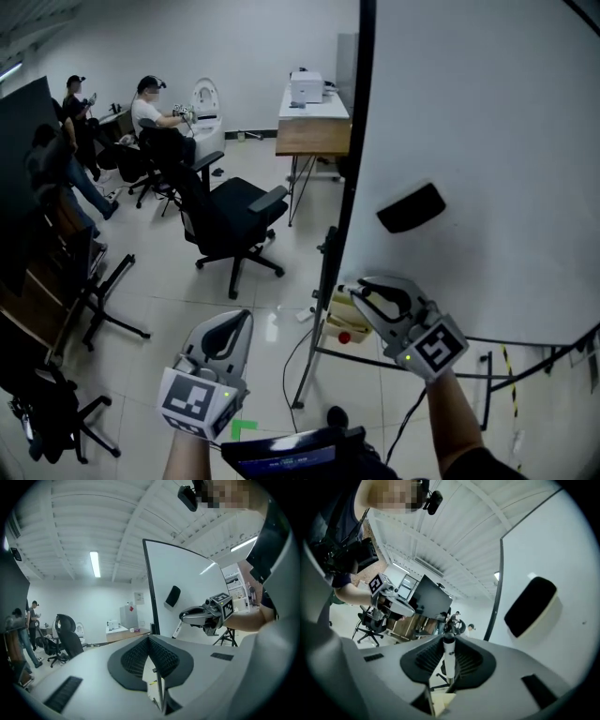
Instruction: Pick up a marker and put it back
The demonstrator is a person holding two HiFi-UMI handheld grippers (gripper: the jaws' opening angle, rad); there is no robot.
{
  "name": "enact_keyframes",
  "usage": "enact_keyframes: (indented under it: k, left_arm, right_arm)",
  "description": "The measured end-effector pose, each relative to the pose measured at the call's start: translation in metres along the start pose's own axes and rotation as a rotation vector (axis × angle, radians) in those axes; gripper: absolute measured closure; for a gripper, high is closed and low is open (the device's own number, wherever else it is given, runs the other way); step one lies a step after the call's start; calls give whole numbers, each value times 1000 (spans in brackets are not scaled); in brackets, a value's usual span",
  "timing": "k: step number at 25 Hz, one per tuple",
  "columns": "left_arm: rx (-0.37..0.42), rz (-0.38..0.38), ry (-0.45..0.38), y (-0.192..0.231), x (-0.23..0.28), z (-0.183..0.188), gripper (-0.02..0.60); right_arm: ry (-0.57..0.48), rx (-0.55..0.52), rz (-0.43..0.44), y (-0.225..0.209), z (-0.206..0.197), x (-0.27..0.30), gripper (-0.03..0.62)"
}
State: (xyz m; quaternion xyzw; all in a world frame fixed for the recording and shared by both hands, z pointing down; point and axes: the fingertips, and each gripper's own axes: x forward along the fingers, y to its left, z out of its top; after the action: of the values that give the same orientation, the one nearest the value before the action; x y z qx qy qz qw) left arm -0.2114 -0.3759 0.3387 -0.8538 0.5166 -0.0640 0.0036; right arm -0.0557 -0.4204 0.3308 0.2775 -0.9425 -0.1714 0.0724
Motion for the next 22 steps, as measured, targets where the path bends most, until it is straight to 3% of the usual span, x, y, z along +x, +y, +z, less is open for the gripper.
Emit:
enact_keyframes:
  k: [8, 22]
  left_arm:
    - [20, 60, -60, 13, -47, 22, 584]
    - [-24, 146, -73, 16, -139, 3, 584]
  right_arm:
    - [-103, -34, 97, 38, 63, 10, 502]
    - [-60, -79, 243, 132, 81, 13, 502]
